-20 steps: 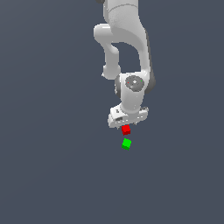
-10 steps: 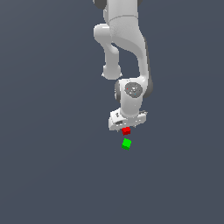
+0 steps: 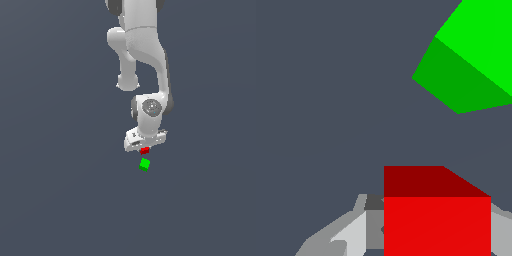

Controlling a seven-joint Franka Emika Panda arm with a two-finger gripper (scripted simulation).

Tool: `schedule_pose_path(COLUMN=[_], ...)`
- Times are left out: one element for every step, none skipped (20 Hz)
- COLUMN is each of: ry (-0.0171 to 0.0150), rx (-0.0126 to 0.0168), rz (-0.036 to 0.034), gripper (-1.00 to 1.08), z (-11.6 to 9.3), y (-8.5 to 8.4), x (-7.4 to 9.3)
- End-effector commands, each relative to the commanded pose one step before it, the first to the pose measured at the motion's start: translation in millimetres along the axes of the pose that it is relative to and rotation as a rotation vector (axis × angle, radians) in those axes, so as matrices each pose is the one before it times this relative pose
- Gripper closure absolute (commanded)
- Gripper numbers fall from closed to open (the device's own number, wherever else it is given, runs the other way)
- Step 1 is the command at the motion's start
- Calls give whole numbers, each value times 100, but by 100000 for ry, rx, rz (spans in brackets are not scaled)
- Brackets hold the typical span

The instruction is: Stack the red cube on top of the green cube.

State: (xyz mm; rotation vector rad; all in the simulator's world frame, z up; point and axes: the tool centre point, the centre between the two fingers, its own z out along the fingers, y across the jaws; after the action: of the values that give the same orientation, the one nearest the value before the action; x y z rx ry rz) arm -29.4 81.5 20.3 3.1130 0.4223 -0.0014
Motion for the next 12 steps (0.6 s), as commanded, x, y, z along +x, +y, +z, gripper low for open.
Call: schedule_pose_path(ry=[89, 0, 0, 0, 0, 0, 0, -2, 0, 0, 0, 0], rx=[-6, 0, 0, 0, 0, 0, 0, -38, 0, 0, 0, 0], rz=[-15, 0, 0, 0, 0, 0, 0, 113, 0, 0, 0, 0], gripper=[108, 108, 108, 108, 108, 108, 108, 108, 108, 108, 108, 108], z=[37, 0, 0, 0, 0, 0, 0, -32, -29, -88, -147, -207], y=[-8, 0, 0, 0, 0, 0, 0, 72, 0, 0, 0, 0], x=[44, 0, 0, 0, 0, 0, 0, -13, -1, -4, -6, -8])
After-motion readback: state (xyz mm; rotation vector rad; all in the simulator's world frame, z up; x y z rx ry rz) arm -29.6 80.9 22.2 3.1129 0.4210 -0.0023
